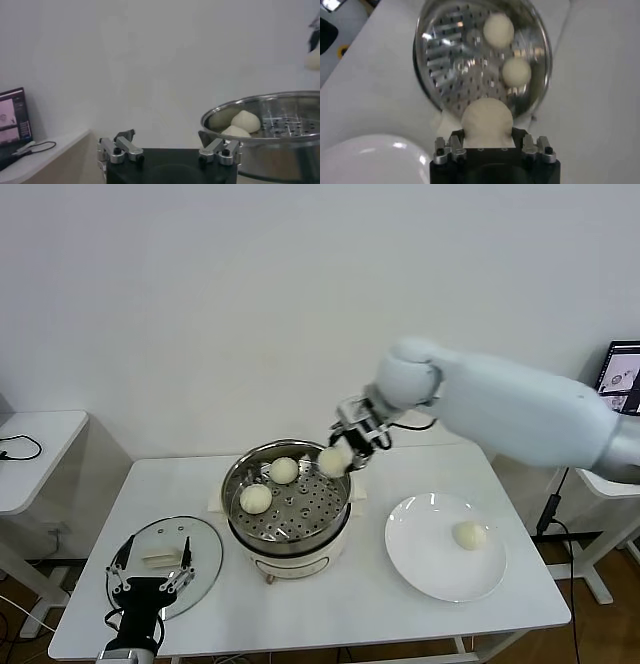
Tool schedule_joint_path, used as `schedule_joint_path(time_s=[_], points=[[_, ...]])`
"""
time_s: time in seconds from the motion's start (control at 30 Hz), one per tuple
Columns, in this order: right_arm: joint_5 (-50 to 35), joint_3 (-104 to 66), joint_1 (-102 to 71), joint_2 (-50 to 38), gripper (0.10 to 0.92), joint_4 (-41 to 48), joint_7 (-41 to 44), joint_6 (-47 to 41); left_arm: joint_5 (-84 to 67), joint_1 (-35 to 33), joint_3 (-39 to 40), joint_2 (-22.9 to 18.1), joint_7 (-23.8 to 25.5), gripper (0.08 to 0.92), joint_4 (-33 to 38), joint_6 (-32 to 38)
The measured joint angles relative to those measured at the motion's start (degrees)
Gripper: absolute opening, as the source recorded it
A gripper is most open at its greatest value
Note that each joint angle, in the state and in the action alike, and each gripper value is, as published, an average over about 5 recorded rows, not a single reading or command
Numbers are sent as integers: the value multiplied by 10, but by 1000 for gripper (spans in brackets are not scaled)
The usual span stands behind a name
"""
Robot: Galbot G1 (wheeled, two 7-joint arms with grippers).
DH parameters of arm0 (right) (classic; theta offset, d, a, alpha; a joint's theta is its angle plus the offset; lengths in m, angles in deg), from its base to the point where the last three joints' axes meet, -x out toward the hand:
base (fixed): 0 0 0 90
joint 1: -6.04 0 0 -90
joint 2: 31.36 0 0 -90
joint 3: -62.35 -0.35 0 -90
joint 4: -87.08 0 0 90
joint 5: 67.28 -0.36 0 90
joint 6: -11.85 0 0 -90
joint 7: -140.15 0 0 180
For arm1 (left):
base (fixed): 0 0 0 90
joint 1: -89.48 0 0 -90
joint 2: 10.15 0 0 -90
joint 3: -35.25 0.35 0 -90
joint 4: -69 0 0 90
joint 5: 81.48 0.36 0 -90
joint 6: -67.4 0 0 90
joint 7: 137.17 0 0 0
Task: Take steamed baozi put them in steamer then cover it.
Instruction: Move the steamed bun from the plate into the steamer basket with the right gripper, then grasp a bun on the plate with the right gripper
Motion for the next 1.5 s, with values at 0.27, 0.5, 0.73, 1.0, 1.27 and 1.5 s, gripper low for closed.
schedule_joint_path(time_s=[0.27,0.5,0.73,1.0,1.27,1.5], points=[[35,32,-19,60,602,2,-7,69,-5,-1,-11,-2,0,823,1,1],[76,50,-35,88,602,12,-7,127,-6,6,-12,-3,0,823,-1,1],[111,59,-48,104,603,19,-6,171,-6,7,-12,-3,0,823,-4,1],[135,62,-54,109,656,24,-7,204,-7,7,-13,-4,0,823,-3,2],[143,55,-45,101,814,22,-14,221,-6,8,-10,-4,1,823,-1,1],[122,37,-22,72,823,13,-8,213,-5,14,-7,0,1,823,-1,1]])
